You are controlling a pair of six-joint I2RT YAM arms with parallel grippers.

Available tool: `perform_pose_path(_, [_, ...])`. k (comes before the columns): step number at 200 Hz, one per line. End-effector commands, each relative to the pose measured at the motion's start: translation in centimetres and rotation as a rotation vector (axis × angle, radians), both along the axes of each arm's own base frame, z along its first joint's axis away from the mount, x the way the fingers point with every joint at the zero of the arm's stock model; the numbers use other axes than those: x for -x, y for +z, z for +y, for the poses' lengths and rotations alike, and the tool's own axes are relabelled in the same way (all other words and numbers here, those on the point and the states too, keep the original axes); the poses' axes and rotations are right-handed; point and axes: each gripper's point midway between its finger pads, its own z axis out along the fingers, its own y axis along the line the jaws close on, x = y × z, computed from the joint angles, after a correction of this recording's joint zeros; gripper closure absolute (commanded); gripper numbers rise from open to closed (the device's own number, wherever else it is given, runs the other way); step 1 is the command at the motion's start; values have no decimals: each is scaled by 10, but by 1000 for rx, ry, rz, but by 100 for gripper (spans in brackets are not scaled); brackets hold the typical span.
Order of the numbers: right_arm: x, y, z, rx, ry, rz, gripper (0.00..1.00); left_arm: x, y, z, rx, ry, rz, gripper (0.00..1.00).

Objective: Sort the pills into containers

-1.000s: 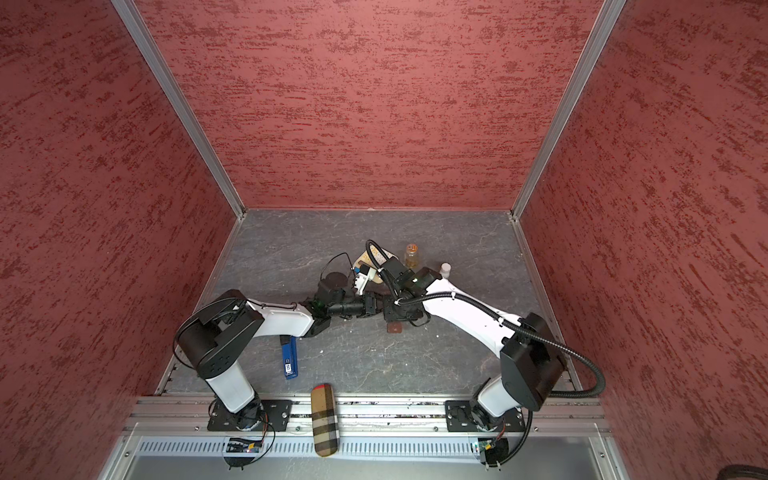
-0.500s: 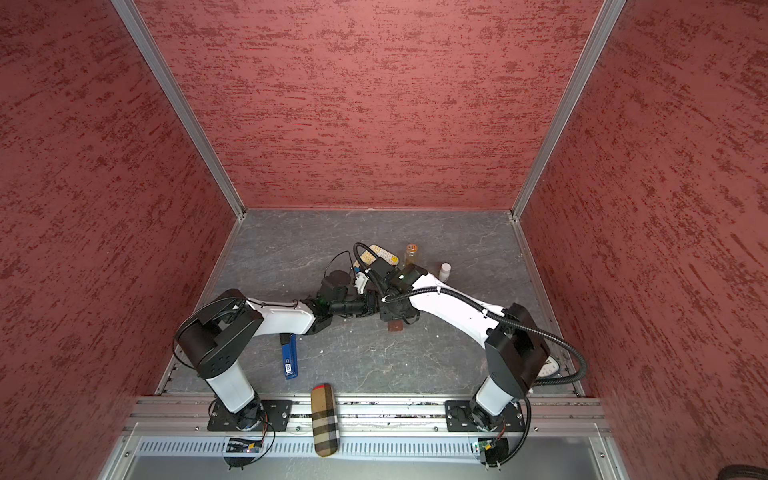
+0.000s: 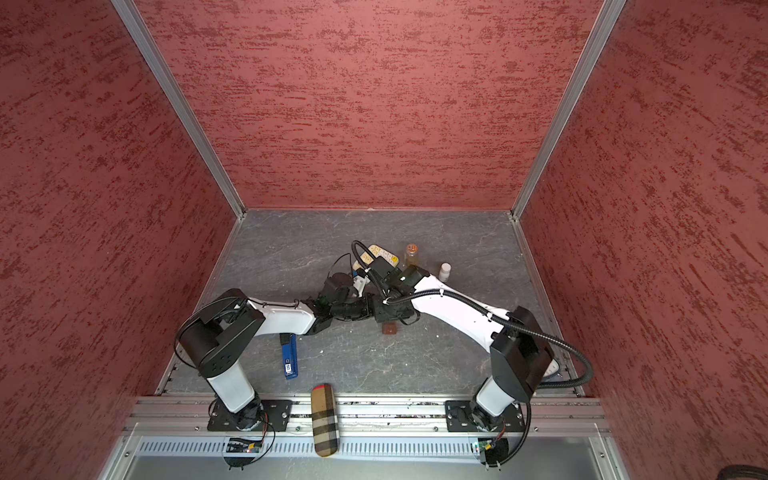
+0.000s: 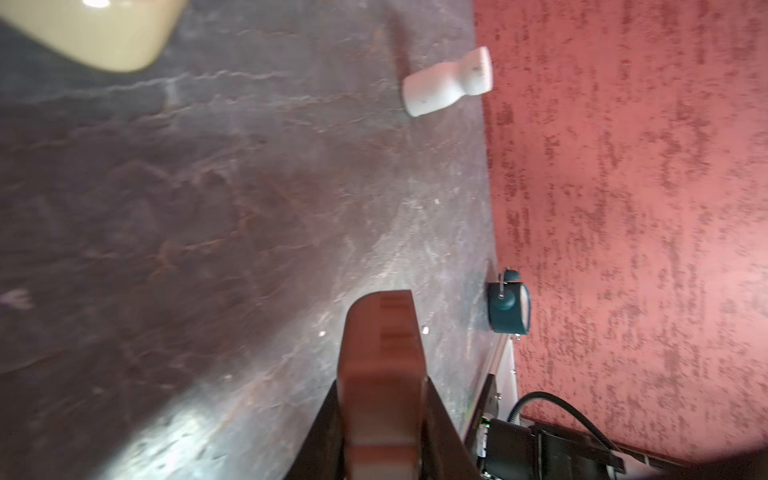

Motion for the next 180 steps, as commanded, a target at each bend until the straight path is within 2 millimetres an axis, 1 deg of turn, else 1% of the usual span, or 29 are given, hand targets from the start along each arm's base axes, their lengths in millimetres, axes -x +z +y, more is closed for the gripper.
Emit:
perform_pose_path(1, [1,26,32,-176,58,-35,51,0,-1,-2,-9,-8,-22,92])
perform_pose_path(50, [5,21,37,-204,72,-12,52,1,0,-2,-7,-7,-21,92])
perform_pose_path(64, [4,20,35,-195,66,-16,51,0,1,0,-6,-5,-20,92])
perform_pose_path(67, [4,21,34,-192,64,-19,51,-2,6,-2,14,-3,-41,92])
perform_pose_path(73, [3,21,31,-185,53,-26,51,-3,9,-2,21,-1,-46,92])
perform_pose_path(104, [-7,20,5,-154,-33,-45,42,-3,10,3,45,5,-38,92])
perform_pose_path(119, [-11,14,-6,-160,-68,-39,41,-2,11,4,56,2,-36,92])
perform_pose_path(129, [-12,7,-11,-164,-87,-27,41,-1,11,4,63,-4,-35,92])
perform_pose_path(142, [-13,-1,-15,-171,-101,-10,42,1,11,4,70,-8,-32,92])
perform_pose_path(180, [-13,-12,-19,-196,-113,19,46,1,12,5,82,-10,-32,92])
